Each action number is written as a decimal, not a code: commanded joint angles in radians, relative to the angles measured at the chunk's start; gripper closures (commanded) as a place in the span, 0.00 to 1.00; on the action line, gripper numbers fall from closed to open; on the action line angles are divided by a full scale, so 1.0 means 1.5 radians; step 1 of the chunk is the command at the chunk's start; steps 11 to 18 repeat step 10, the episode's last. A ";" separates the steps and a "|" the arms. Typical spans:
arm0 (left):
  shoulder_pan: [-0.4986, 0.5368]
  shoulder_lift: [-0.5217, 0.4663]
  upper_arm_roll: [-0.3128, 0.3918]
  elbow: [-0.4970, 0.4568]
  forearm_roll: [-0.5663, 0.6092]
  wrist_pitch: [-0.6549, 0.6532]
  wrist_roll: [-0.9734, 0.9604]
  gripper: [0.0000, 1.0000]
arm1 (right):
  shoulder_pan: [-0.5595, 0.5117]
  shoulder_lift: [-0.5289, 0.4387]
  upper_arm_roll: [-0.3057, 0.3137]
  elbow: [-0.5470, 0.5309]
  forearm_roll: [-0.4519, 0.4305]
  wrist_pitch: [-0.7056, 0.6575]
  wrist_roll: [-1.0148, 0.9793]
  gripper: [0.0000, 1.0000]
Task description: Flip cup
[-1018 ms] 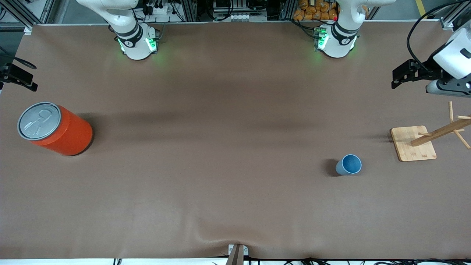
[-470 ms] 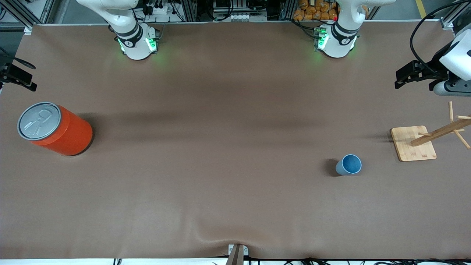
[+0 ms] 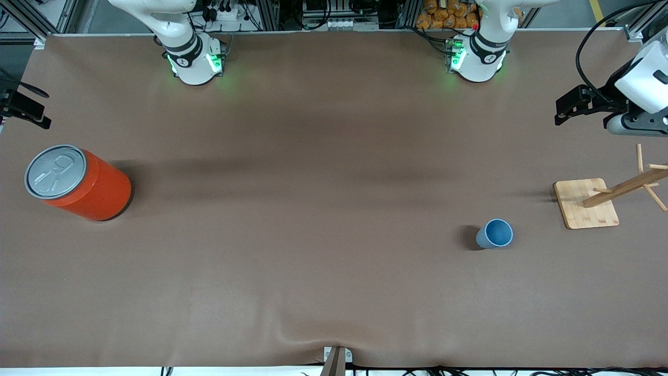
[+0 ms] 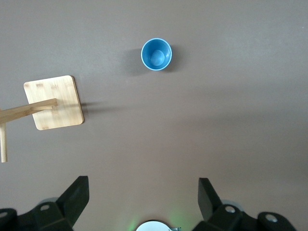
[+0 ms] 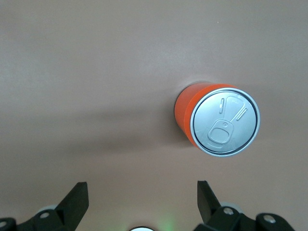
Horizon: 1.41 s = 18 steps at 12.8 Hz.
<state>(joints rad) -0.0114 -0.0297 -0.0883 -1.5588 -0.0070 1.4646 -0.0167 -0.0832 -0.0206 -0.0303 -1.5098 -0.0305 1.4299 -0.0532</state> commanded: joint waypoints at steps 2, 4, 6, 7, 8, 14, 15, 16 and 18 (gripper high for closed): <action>0.014 0.010 -0.009 0.017 0.014 -0.016 -0.007 0.00 | -0.008 0.004 0.003 0.009 0.000 -0.009 -0.010 0.00; 0.014 0.010 -0.008 0.016 0.014 -0.016 -0.006 0.00 | -0.010 0.004 0.003 0.009 0.000 -0.009 -0.010 0.00; 0.010 0.010 -0.008 0.017 0.014 -0.016 -0.006 0.00 | -0.011 0.005 0.003 0.009 0.002 -0.009 -0.010 0.00; 0.007 0.010 -0.003 0.017 0.015 -0.016 -0.005 0.00 | -0.011 0.005 0.003 0.009 0.002 -0.009 -0.010 0.00; 0.006 0.010 0.002 0.017 0.015 -0.016 -0.003 0.00 | -0.011 0.004 0.003 0.009 0.002 -0.009 -0.010 0.00; 0.012 0.010 0.001 0.017 0.015 -0.016 0.001 0.00 | -0.011 0.005 0.003 0.009 0.002 -0.009 -0.010 0.00; 0.012 0.010 0.001 0.017 0.015 -0.016 0.001 0.00 | -0.011 0.005 0.003 0.009 0.002 -0.009 -0.010 0.00; 0.012 0.010 0.001 0.017 0.015 -0.016 0.001 0.00 | -0.011 0.005 0.003 0.009 0.002 -0.009 -0.010 0.00; 0.012 0.010 0.001 0.017 0.015 -0.016 0.001 0.00 | -0.011 0.005 0.003 0.009 0.002 -0.009 -0.010 0.00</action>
